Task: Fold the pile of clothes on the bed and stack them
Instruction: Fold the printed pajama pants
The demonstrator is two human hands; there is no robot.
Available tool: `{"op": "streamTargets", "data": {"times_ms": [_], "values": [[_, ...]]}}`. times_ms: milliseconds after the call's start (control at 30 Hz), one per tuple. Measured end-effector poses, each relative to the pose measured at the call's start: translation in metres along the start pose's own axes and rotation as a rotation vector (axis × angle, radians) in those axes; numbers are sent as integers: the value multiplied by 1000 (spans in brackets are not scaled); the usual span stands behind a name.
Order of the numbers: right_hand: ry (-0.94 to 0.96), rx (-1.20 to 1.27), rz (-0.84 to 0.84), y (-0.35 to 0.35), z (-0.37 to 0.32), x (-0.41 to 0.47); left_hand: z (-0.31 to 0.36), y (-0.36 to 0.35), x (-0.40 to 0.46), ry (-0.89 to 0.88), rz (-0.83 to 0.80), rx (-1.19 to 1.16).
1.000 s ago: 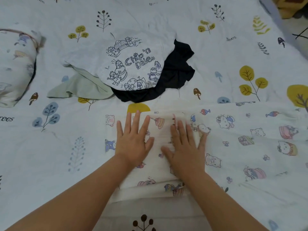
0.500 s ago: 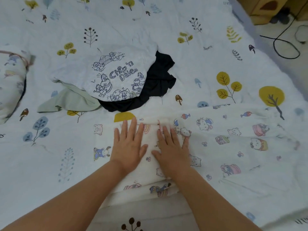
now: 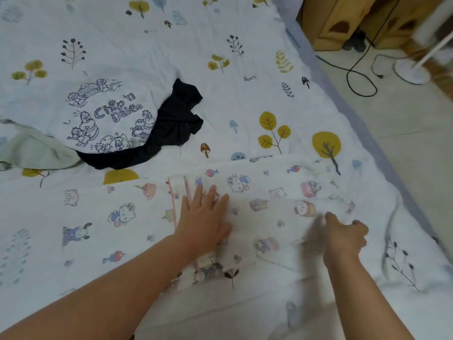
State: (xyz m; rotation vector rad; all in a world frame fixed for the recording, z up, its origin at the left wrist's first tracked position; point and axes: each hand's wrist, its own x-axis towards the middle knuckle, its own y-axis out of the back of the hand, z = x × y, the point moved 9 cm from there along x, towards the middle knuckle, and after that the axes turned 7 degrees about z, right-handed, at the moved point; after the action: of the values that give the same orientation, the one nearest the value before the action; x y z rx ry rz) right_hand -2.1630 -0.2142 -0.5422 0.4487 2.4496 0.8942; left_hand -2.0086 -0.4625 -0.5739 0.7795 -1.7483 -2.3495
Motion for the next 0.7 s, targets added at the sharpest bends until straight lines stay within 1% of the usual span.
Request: {"op": "streamTargets", "data": {"times_ms": [67, 133, 200, 267, 333, 400, 467, 533, 600, 633, 700], "values": [[-164, 170, -115, -6, 15, 23, 4, -12, 1, 12, -36, 2], [-221, 298, -229, -17, 19, 36, 7, -20, 2, 19, -61, 15], [-301, 423, -303, -28, 15, 41, 7, -23, 5, 26, -58, 23], [-406, 512, -408, -41, 6, 36, 8, -23, 7, 29, -56, 24], [-437, 538, -457, -45, -3, 32, 8, -23, 7, 31, -59, 8], [-308, 533, -402, -37, -17, 31, 7, -19, 8, 40, -70, -44], [-91, 563, -313, -21, -42, 17, 3, -5, 8, 58, -20, -183], [184, 548, -307, -7, -77, -22, -4, 21, 6, 105, 91, -469], [445, 480, -348, 0, -106, -75, -16, 44, 3, 219, 154, -859], [550, 455, -376, 0, -114, -102, -22, 54, 0, 277, 162, -1043], [702, 392, -444, -9, -117, -156, -33, 80, -6, 345, 178, -1319]]}}
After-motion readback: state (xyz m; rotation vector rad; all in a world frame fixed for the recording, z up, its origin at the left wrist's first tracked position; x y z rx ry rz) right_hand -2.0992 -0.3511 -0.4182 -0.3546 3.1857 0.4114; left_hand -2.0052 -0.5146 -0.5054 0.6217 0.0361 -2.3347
